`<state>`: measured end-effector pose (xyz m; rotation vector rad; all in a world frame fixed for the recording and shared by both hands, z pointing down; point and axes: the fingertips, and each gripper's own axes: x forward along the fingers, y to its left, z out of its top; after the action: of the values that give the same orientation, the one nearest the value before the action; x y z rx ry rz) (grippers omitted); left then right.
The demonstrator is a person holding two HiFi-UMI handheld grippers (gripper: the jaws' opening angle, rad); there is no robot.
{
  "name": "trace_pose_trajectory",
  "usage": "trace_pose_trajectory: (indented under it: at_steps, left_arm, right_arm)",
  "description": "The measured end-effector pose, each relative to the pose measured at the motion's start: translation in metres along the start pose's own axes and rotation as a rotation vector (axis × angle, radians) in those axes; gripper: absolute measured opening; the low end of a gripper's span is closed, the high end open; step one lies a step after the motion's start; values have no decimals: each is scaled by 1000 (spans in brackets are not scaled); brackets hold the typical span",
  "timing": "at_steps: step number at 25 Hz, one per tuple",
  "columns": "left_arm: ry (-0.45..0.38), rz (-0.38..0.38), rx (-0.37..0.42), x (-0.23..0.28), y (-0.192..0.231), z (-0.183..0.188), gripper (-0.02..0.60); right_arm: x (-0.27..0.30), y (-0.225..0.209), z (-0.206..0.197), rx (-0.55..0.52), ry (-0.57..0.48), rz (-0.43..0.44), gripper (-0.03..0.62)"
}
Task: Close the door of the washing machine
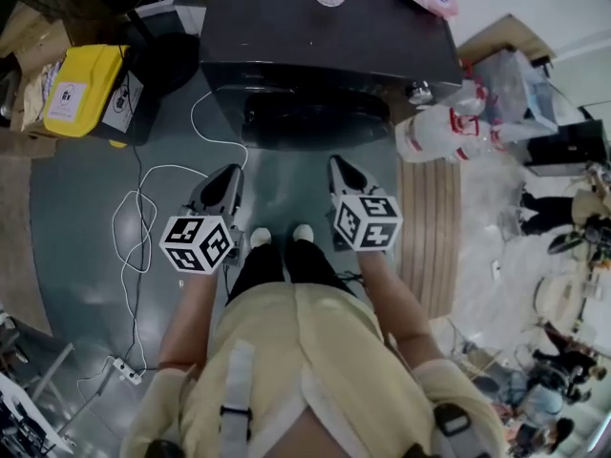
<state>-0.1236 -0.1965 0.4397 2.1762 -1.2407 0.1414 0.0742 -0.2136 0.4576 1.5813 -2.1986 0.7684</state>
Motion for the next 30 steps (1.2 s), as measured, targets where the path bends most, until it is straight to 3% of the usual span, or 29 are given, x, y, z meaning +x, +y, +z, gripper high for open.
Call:
trace_pose_trajectory:
  at_steps: [19,30]
  left_arm:
    - [7,24,-20,-1,-20,-3,14]
    - [3,62,-12,-10,-11,-3,14]
  right_arm:
    - [-17,6,4,-10,28,42,3]
    - [-10,2,17,18,8,50,3]
